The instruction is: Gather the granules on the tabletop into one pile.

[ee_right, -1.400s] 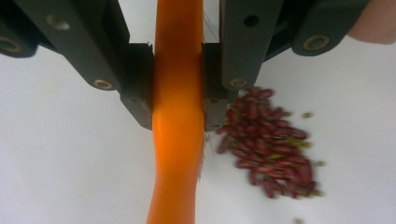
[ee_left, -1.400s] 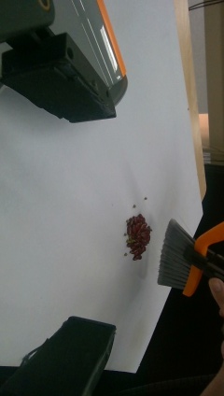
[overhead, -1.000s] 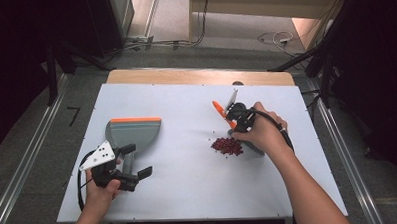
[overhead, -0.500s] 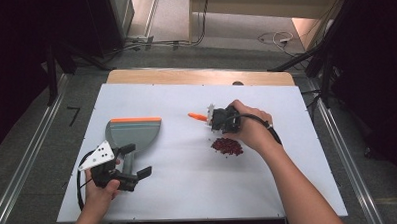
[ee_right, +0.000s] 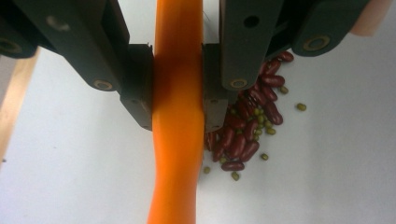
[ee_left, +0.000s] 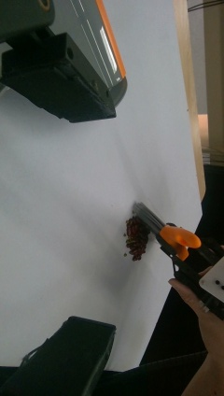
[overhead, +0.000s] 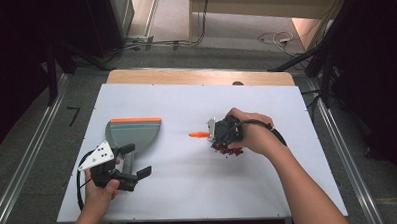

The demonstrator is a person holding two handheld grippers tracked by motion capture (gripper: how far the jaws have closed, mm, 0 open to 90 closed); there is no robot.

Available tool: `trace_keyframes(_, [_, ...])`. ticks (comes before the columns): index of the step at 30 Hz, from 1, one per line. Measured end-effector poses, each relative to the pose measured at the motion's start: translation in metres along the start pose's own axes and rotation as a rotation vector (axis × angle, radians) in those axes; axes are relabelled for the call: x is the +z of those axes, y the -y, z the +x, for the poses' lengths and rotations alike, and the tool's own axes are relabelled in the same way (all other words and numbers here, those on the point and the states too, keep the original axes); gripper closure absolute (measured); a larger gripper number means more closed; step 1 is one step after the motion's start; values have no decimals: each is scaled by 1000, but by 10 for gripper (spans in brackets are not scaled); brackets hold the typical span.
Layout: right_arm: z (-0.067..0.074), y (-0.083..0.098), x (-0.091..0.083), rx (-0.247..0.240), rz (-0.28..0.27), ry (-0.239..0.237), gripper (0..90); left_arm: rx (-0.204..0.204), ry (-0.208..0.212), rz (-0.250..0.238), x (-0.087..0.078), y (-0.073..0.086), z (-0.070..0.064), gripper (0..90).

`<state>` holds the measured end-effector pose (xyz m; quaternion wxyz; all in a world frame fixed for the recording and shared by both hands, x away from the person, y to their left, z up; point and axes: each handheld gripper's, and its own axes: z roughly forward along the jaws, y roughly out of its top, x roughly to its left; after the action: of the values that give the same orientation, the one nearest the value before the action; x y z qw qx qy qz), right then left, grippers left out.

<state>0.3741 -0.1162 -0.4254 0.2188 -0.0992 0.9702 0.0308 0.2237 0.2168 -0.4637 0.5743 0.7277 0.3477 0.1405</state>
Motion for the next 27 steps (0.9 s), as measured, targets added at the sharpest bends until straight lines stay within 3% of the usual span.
trace_keyframes(6, [-2, 3, -10, 36, -33, 38, 686, -2, 1, 0, 0, 0, -1, 14])
trace_keyframes(10, [-1, 8, -20, 137, -72, 62, 686, -5, 0, 1, 0, 1, 0, 14])
trace_keyframes(12, [0, 12, -26, 211, -74, 36, 686, -4, 0, -1, 0, 1, 1, 14])
trace_keyframes(15, [0, 23, -35, 298, -106, 47, 686, -3, -1, -3, -1, 0, 0, 14])
trace_keyframes(18, [2, 36, -44, 364, -143, 57, 686, -5, -3, -5, -1, 0, 1, 14])
trace_keyframes(19, [3, 42, -48, 416, -151, 51, 686, -5, -3, -5, 0, 0, 0, 14])
trace_keyframes(21, [6, 51, -52, 463, -176, 62, 687, -3, -5, -4, 0, 0, 0, 14])
trace_keyframes(27, [16, 81, -62, 623, -270, 40, 687, -2, -6, -7, -1, 0, 1, 13])
